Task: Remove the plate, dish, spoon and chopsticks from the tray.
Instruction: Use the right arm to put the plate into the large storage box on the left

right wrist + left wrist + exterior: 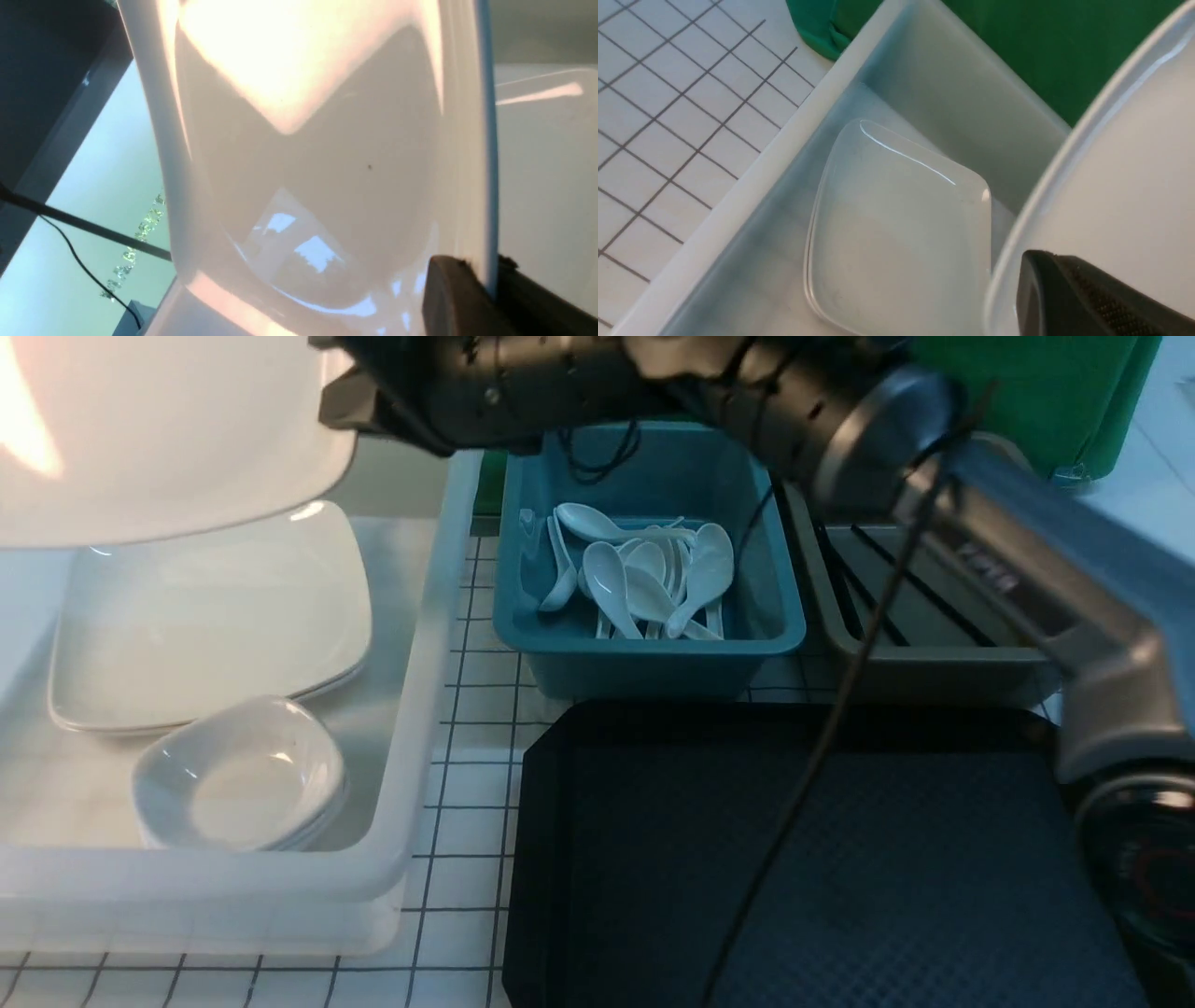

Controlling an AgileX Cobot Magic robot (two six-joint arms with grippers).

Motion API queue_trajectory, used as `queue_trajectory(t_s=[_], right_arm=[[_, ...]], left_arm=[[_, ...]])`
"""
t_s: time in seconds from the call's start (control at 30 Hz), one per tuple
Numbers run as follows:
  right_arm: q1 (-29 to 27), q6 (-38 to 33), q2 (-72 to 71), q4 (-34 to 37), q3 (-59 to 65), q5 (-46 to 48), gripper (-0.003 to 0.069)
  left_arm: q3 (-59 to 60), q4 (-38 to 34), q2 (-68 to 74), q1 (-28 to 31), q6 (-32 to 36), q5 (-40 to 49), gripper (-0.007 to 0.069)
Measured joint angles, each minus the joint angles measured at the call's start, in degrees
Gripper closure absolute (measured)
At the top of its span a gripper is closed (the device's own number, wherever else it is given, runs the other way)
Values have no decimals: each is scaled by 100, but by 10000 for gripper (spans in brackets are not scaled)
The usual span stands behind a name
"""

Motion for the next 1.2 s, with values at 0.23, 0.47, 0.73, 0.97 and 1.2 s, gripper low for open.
queue_trajectory(t_s=[0.23, 0.47, 0.73, 0.97, 1.2], right_arm=[[5, 302, 973, -53, -515, -172, 592], [68, 7, 1053, -314, -544, -136, 592], [277, -166, 1186, -570, -582, -258, 592], [267, -150, 1313, -673, -607, -737, 592], [275, -161, 1350, -660, -612, -961, 544]], left_arm=[[0, -46, 0, -148, 59, 6, 604], [0, 13, 0, -239, 75, 10, 604], [0, 36, 0, -239, 75, 10, 604], [0, 36, 0, -239, 75, 10, 604], [0, 36, 0, -239, 77, 10, 604]])
